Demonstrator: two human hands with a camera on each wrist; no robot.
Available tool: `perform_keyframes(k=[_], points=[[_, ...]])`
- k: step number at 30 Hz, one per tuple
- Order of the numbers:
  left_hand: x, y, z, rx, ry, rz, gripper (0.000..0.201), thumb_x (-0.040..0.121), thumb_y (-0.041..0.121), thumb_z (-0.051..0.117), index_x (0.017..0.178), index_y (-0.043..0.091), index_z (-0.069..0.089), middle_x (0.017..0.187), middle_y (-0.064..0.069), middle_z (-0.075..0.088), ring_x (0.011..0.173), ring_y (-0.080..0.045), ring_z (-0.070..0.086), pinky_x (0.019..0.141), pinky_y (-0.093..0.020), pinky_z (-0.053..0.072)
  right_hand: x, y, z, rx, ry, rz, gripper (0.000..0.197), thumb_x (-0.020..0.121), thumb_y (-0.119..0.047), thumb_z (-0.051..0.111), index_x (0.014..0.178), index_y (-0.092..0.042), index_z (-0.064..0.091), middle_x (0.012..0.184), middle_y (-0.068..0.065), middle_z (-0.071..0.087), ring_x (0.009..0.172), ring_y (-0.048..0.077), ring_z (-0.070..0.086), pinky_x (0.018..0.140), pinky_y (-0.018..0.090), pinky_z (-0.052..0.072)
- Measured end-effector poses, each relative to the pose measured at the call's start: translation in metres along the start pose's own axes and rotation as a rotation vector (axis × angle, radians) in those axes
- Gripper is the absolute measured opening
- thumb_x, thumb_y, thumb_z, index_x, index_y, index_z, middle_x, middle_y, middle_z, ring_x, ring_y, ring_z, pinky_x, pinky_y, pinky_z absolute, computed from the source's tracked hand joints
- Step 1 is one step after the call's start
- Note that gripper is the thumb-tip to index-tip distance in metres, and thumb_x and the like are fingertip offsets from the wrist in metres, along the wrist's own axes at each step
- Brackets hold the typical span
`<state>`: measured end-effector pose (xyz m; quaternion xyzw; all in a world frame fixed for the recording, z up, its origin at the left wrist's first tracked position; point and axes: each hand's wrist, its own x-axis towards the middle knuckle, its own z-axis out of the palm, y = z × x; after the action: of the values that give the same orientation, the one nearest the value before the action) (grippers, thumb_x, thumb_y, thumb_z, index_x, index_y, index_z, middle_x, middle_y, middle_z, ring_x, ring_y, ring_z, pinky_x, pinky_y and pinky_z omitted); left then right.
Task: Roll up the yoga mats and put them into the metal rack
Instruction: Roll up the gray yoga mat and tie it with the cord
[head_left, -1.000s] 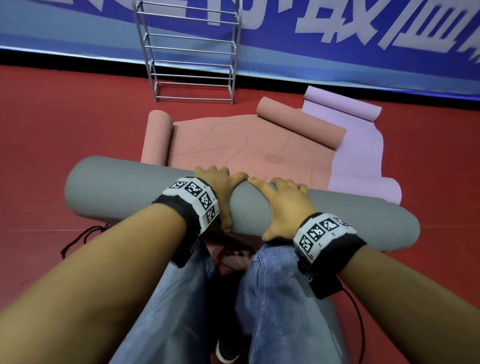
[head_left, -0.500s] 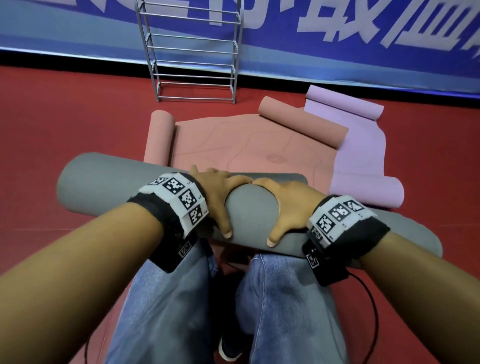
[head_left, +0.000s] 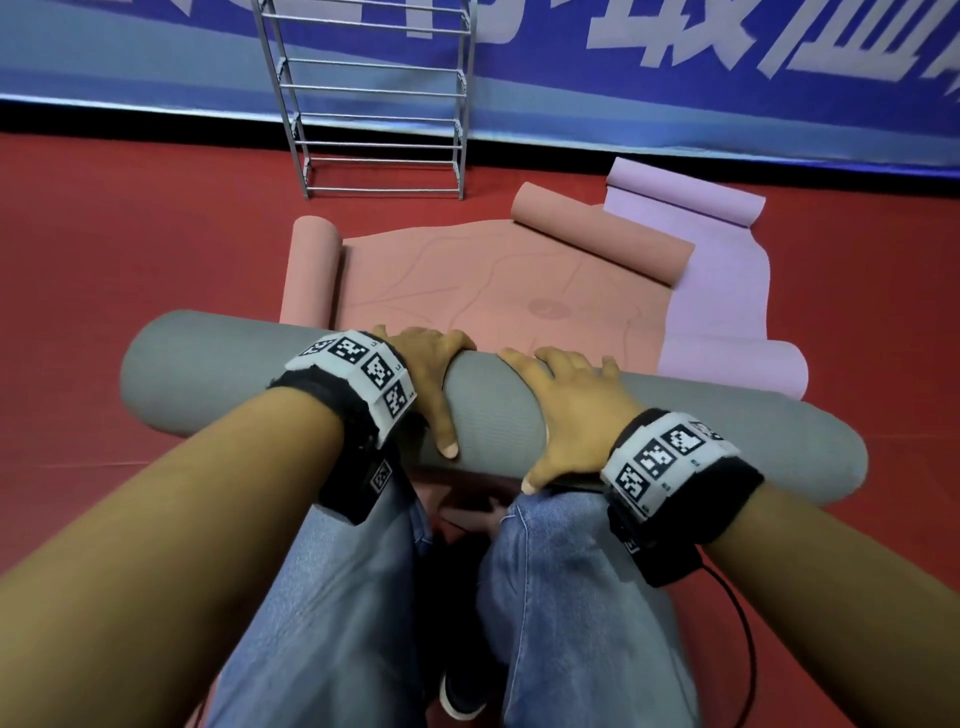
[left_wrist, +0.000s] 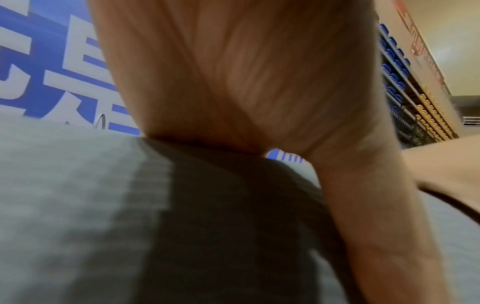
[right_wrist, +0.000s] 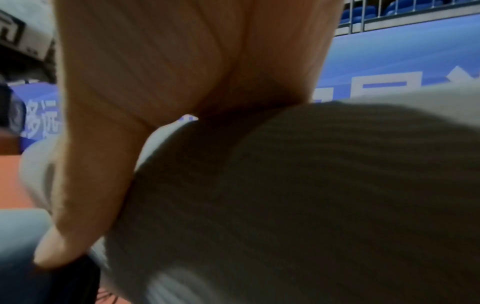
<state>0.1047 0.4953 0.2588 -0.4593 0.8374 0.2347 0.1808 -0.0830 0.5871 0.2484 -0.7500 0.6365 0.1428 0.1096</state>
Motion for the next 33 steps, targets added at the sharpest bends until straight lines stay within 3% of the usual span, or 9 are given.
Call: perform_keyframes(k=[2,5,9,13,17,21,23,28,33], points=[[-0.001,0.002,0.004,0.073,0.021,-0.022,0.125,0.040,0.059,0.090,0.145,0.039,0.024,0.141,0.006,0.040,0.139,-0.022,0.026,0.107,-0.063,0.016,0.004,0.002,0.004,-0.004,0.028,0.002,0.140,0.044,-0.066,0.083,0.151,-0.036,-0.001,0.143,0.005,0.036,0.130,0.027,0.037,0.108,0.060,0.027],[-0.008,0.007,0.020,0.154,0.090,-0.054,0.140,0.043,0.056,0.090,0.151,0.043,0.001,0.159,-0.003,0.011,0.147,-0.027,0.003,0.107,-0.073,0.003,0.013,0.008,0.003,0.014,0.039,-0.019,0.135,0.044,-0.066,0.082,0.151,-0.036,0.005,0.134,0.004,0.046,0.120,0.027,0.045,0.100,0.050,0.037],[-0.017,0.013,0.052,0.299,0.236,-0.034,0.144,0.049,0.057,0.086,0.150,0.037,-0.014,0.159,-0.006,0.001,0.147,-0.031,0.002,0.107,-0.073,0.004,0.026,0.015,-0.004,0.083,0.011,-0.024,0.127,0.043,-0.064,0.084,0.146,-0.043,0.013,0.125,0.001,0.054,0.112,0.026,0.051,0.095,0.046,0.042],[-0.013,0.010,0.056,0.289,0.319,-0.024,0.134,0.053,0.056,0.083,0.150,0.037,-0.007,0.155,-0.005,0.013,0.142,-0.029,0.015,0.108,-0.069,0.015,0.033,0.018,-0.004,0.109,-0.023,-0.031,0.126,0.043,-0.064,0.084,0.145,-0.044,0.013,0.126,0.001,0.053,0.114,0.026,0.051,0.097,0.047,0.042],[-0.007,0.011,0.049,0.304,0.357,0.009,0.122,0.052,0.059,0.079,0.148,0.036,0.007,0.144,-0.002,0.033,0.129,-0.029,0.036,0.102,-0.058,0.032,0.029,0.020,-0.001,0.080,0.001,-0.032,0.129,0.048,-0.066,0.082,0.150,-0.040,0.008,0.141,0.000,0.043,0.127,0.026,0.042,0.103,0.050,0.035],[0.000,0.008,0.036,0.279,0.265,0.001,0.122,0.048,0.053,0.084,0.145,0.037,0.013,0.139,0.000,0.040,0.125,-0.030,0.041,0.100,-0.058,0.037,0.012,0.011,0.017,-0.086,0.061,0.026,0.141,0.047,-0.072,0.079,0.152,-0.038,-0.009,0.158,0.009,0.017,0.145,0.030,0.018,0.111,0.067,0.013],[0.001,0.009,0.029,0.280,0.211,-0.010,0.123,0.046,0.050,0.087,0.145,0.038,0.015,0.138,0.000,0.042,0.123,-0.031,0.043,0.099,-0.058,0.038,0.009,0.006,0.025,-0.134,0.096,0.063,0.142,0.049,-0.066,0.083,0.151,-0.040,-0.013,0.159,0.010,0.012,0.146,0.031,0.014,0.110,0.068,0.011],[-0.002,0.013,0.024,0.283,0.182,-0.020,0.123,0.046,0.049,0.088,0.145,0.039,0.017,0.137,0.000,0.043,0.122,-0.030,0.043,0.098,-0.056,0.039,0.010,0.005,0.023,-0.127,0.155,0.065,0.129,0.056,-0.053,0.083,0.151,-0.042,-0.004,0.150,0.008,0.027,0.134,0.028,0.030,0.106,0.056,0.025],[-0.014,0.012,0.020,0.301,0.232,0.015,0.116,0.046,0.052,0.085,0.141,0.042,0.020,0.130,0.006,0.048,0.114,-0.028,0.048,0.090,-0.049,0.042,-0.003,0.004,0.010,-0.149,0.175,0.053,0.126,0.052,-0.055,0.081,0.148,-0.045,0.000,0.138,0.004,0.039,0.121,0.027,0.040,0.098,0.049,0.031]])
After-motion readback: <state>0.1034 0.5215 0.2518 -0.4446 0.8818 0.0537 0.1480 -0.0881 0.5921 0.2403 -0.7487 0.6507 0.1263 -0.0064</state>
